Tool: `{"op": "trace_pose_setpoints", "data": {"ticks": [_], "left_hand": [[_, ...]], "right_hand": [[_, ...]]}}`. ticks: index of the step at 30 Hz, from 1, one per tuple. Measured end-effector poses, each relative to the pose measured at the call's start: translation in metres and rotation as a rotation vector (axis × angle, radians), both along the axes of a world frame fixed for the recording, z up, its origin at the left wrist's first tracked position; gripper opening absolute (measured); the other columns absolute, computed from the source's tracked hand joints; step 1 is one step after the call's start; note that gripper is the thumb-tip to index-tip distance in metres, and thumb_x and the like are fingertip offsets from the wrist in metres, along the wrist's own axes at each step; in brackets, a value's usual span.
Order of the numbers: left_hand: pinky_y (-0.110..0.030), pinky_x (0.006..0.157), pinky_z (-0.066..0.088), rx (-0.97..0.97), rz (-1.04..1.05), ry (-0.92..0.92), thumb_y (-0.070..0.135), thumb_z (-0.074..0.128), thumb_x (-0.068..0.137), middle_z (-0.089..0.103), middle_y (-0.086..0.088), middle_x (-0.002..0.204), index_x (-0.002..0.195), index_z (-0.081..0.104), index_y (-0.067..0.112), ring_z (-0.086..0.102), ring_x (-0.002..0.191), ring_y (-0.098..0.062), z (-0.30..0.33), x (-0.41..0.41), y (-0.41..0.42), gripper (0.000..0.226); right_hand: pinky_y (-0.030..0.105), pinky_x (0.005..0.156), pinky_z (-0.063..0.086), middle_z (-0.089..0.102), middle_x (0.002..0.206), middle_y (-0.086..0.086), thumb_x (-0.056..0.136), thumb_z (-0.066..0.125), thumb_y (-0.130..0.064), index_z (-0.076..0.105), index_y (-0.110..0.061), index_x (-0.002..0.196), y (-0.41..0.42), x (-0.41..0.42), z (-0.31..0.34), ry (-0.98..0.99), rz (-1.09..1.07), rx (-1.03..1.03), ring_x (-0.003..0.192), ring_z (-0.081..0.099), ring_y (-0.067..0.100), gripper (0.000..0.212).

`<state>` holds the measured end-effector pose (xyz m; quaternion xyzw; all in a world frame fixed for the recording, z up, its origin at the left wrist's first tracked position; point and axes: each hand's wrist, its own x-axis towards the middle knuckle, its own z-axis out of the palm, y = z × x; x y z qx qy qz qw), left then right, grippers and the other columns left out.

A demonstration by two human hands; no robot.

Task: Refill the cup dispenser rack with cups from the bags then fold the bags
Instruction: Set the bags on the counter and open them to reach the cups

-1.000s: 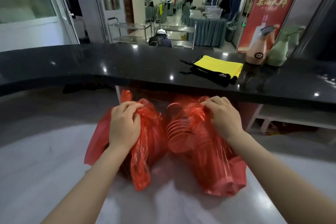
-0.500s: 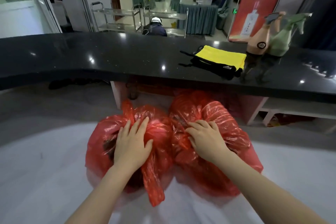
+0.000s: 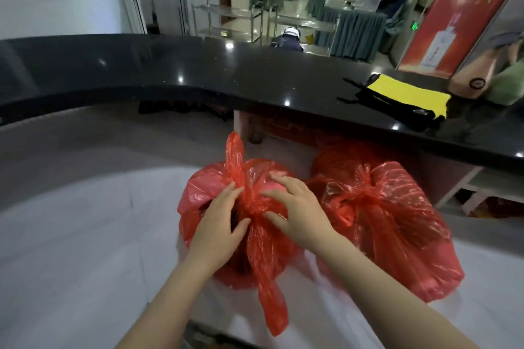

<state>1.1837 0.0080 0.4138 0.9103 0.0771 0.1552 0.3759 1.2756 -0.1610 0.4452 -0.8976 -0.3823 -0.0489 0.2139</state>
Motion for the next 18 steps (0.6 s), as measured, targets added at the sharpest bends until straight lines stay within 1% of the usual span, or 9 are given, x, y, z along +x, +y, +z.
{"op": "trace_pose_setpoints", "data": {"ticks": [2, 4, 6, 9, 12, 14, 16, 17, 18], "left_hand": [[-0.030, 0.114, 0.026, 0.028, 0.037, -0.006, 0.021, 0.064, 0.088, 0.033, 0.009, 0.151, 0.132, 0.052, 0.025, 0.030, 0.138, -0.009, -0.002, -0.007, 0.006, 0.046], [-0.024, 0.108, 0.030, 0.016, 0.114, -0.072, 0.011, 0.066, 0.086, 0.047, 0.005, 0.141, 0.113, 0.067, 0.020, 0.043, 0.130, -0.012, -0.002, -0.012, 0.012, 0.028], [-0.020, 0.100, 0.034, -0.014, 0.210, -0.129, 0.006, 0.068, 0.084, 0.060, 0.002, 0.126, 0.095, 0.074, 0.016, 0.054, 0.117, -0.013, 0.000, -0.017, 0.020, 0.016], [-0.018, 0.088, 0.037, -0.014, 0.343, -0.160, 0.004, 0.070, 0.081, 0.064, 0.006, 0.108, 0.082, 0.073, 0.015, 0.060, 0.102, -0.015, 0.004, -0.024, 0.037, 0.011], [-0.020, 0.080, 0.037, -0.021, 0.438, -0.162, 0.002, 0.069, 0.080, 0.058, 0.014, 0.094, 0.080, 0.069, 0.016, 0.061, 0.094, -0.018, 0.005, -0.033, 0.052, 0.014], [-0.022, 0.078, 0.038, -0.058, 0.484, -0.144, 0.001, 0.069, 0.080, 0.056, 0.014, 0.092, 0.081, 0.066, 0.020, 0.061, 0.092, -0.018, 0.006, -0.039, 0.056, 0.018], [-0.017, 0.079, 0.036, -0.081, 0.476, -0.119, -0.002, 0.067, 0.076, 0.055, 0.013, 0.097, 0.090, 0.064, 0.023, 0.058, 0.097, -0.016, 0.009, -0.044, 0.055, 0.029], [-0.014, 0.082, 0.035, -0.087, 0.440, -0.105, -0.004, 0.066, 0.073, 0.055, 0.013, 0.102, 0.100, 0.063, 0.023, 0.056, 0.101, -0.014, 0.012, -0.045, 0.052, 0.038], [-0.013, 0.089, 0.035, -0.088, 0.382, -0.087, -0.004, 0.064, 0.071, 0.055, 0.012, 0.109, 0.111, 0.061, 0.023, 0.053, 0.107, -0.012, 0.015, -0.045, 0.048, 0.048]], "right_hand": [[0.044, 0.104, 0.040, 0.060, 0.129, 0.005, 0.079, 0.074, -0.018, 0.074, -0.017, 0.104, 0.006, 0.000, -0.004, -0.024, 0.007, 0.032, 0.121, 0.051, 0.029, 0.024], [0.045, 0.096, 0.047, 0.067, 0.116, 0.006, 0.076, 0.074, -0.009, 0.076, -0.014, 0.094, 0.010, 0.001, -0.006, -0.065, 0.003, 0.090, 0.109, 0.060, 0.032, 0.019], [0.042, 0.094, 0.049, 0.071, 0.109, 0.005, 0.075, 0.073, -0.005, 0.077, -0.015, 0.094, 0.012, 0.004, -0.007, -0.124, -0.020, 0.133, 0.104, 0.063, 0.032, 0.022], [0.035, 0.093, 0.046, 0.072, 0.107, 0.004, 0.079, 0.070, -0.004, 0.076, -0.013, 0.098, 0.007, 0.014, -0.006, -0.138, -0.158, 0.210, 0.102, 0.064, 0.029, 0.022], [0.033, 0.096, 0.042, 0.070, 0.113, 0.006, 0.085, 0.061, -0.004, 0.074, -0.011, 0.106, 0.001, 0.024, -0.001, -0.069, -0.300, 0.187, 0.109, 0.061, 0.028, 0.025], [0.034, 0.101, 0.039, 0.067, 0.119, 0.007, 0.083, 0.058, -0.003, 0.070, -0.011, 0.114, 0.003, 0.021, 0.004, -0.050, -0.290, 0.161, 0.114, 0.058, 0.028, 0.035], [0.037, 0.107, 0.036, 0.063, 0.126, 0.005, 0.074, 0.055, -0.005, 0.062, -0.013, 0.125, 0.009, 0.009, 0.012, -0.054, -0.173, 0.173, 0.122, 0.053, 0.027, 0.053], [0.040, 0.109, 0.035, 0.062, 0.128, 0.003, 0.069, 0.054, -0.007, 0.059, -0.015, 0.128, 0.013, 0.001, 0.016, -0.075, -0.080, 0.175, 0.125, 0.051, 0.027, 0.060], [0.044, 0.110, 0.033, 0.060, 0.130, 0.000, 0.066, 0.055, -0.010, 0.058, -0.018, 0.129, 0.018, -0.007, 0.017, -0.099, 0.011, 0.156, 0.128, 0.048, 0.026, 0.063]]}}
